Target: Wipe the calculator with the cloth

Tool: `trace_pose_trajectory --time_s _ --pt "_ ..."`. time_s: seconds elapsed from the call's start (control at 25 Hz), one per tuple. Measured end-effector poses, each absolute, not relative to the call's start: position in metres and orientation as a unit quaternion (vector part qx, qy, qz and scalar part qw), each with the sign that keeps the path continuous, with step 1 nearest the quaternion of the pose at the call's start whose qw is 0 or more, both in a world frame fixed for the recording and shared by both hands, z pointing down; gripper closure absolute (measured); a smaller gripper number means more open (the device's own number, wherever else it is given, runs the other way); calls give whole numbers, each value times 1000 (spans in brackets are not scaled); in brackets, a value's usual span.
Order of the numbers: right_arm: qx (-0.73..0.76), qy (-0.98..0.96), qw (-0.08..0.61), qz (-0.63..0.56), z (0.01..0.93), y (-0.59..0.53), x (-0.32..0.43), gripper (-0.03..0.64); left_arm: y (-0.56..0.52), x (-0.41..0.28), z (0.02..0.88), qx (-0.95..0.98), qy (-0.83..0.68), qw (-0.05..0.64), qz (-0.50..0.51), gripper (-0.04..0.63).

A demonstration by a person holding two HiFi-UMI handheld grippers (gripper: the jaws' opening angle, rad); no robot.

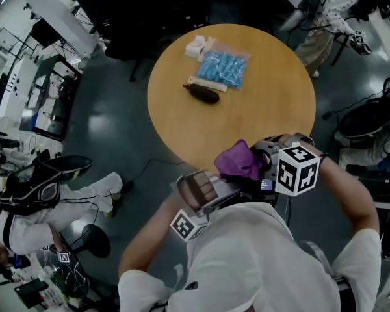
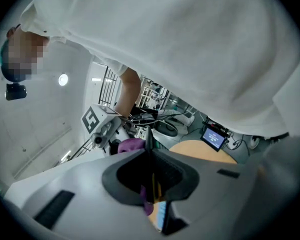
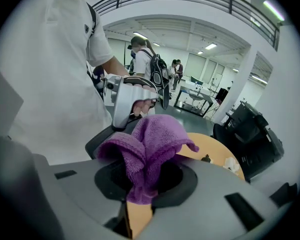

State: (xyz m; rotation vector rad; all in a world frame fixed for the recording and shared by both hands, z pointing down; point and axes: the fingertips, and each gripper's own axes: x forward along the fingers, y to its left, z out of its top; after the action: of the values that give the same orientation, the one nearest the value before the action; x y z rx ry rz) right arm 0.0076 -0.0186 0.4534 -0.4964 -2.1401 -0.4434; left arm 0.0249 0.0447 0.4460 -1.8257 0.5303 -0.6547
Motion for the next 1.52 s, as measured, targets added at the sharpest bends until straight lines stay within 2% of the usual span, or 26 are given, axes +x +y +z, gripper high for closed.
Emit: trace_pose_trajectory --time_s 0.52,1.32,1.52 --pt "-219 -869 430 -110 472 -14 20 535 61 30 415 -770 239 539 -244 551" --pt "-266 -872 410 8 516 -5 23 535 72 27 403 -806 260 486 -216 545" --pt "-244 -875 407 92 560 -19 31 535 65 17 389 -817 291 460 -192 546"
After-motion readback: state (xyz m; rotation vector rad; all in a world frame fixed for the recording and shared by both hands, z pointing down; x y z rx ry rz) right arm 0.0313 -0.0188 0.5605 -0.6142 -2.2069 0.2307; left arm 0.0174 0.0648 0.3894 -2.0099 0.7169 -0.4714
